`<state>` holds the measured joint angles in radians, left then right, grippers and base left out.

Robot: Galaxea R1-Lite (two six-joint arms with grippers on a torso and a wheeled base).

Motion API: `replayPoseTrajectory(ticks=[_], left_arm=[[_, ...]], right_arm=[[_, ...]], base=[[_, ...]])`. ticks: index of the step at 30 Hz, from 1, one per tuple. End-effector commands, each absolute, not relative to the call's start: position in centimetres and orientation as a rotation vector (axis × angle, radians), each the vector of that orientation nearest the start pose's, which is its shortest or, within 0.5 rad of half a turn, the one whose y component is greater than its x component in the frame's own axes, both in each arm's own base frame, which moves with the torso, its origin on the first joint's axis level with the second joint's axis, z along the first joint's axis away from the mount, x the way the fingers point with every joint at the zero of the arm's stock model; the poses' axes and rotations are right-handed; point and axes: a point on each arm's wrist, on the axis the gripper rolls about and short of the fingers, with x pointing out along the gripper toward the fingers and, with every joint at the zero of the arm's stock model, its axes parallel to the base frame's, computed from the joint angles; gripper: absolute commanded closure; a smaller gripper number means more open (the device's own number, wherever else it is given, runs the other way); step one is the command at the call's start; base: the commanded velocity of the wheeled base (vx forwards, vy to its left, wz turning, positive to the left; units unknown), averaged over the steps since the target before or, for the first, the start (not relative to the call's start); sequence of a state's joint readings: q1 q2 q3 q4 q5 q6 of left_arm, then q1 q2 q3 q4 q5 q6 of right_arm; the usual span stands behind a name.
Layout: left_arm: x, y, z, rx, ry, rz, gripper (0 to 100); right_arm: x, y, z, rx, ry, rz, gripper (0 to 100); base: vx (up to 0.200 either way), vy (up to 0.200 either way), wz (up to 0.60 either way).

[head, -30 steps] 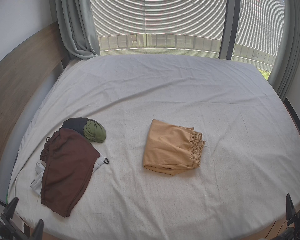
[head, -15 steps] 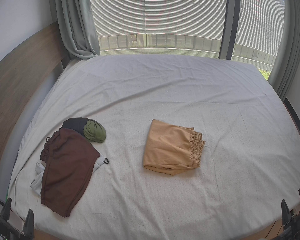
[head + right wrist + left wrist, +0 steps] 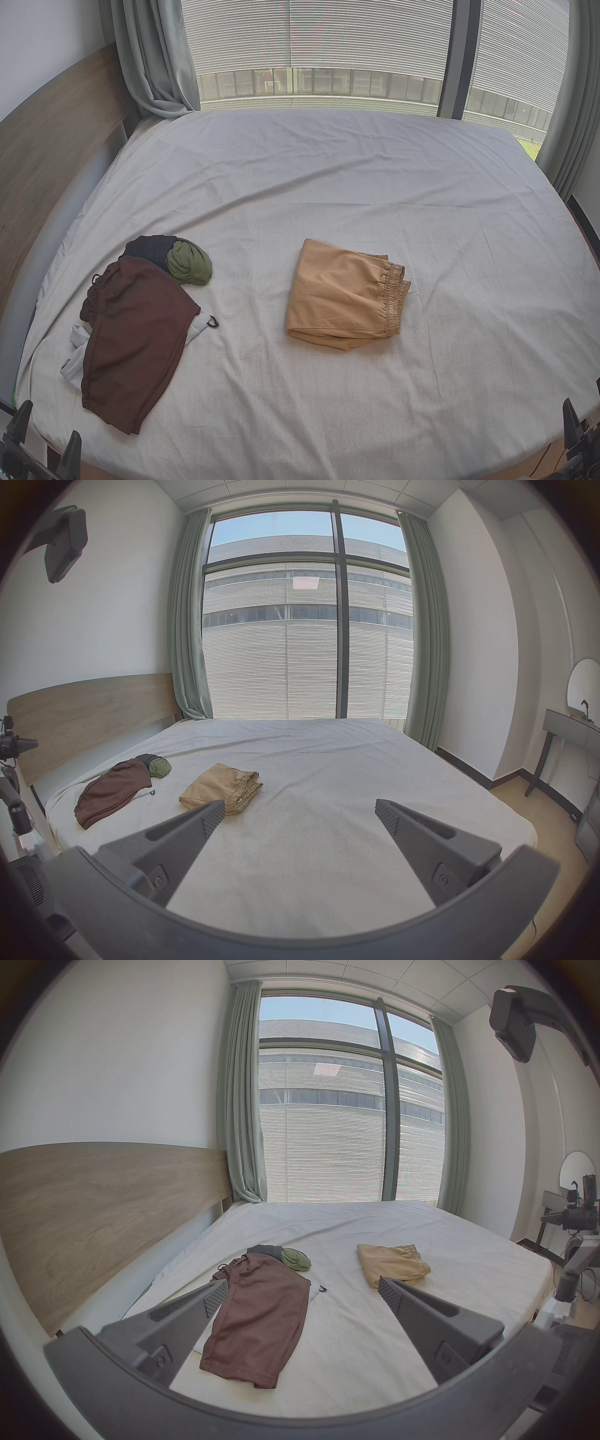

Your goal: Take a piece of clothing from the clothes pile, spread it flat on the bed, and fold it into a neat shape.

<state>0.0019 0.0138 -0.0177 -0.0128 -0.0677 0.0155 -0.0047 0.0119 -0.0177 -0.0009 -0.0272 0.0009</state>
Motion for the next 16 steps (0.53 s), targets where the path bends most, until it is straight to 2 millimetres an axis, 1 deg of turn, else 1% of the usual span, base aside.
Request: replayPoseTrajectory(ticks=[1,4,16], left_arm=[[-2.28,-0.03,7.53,0.018,0.006,-0.015,0],[-2.28,-0.03,7.52,0.006,0.003,-0.012,0],[-2.28,-0.03,7.52,0.008,0.003,-0.012,0]], right_arm=[[-2.32,-0.06,7.68,-0.012,-0.004,-0.028,0],[-2.3,0.02,7.65,-0.012,-0.005,0.005,0],[-2.32,0.0,7.69,0.002,-0.006,-0.008,0]], base=[[0.0,0.0,0.0],[0.0,0.0,0.0],[0.0,0.0,0.0]])
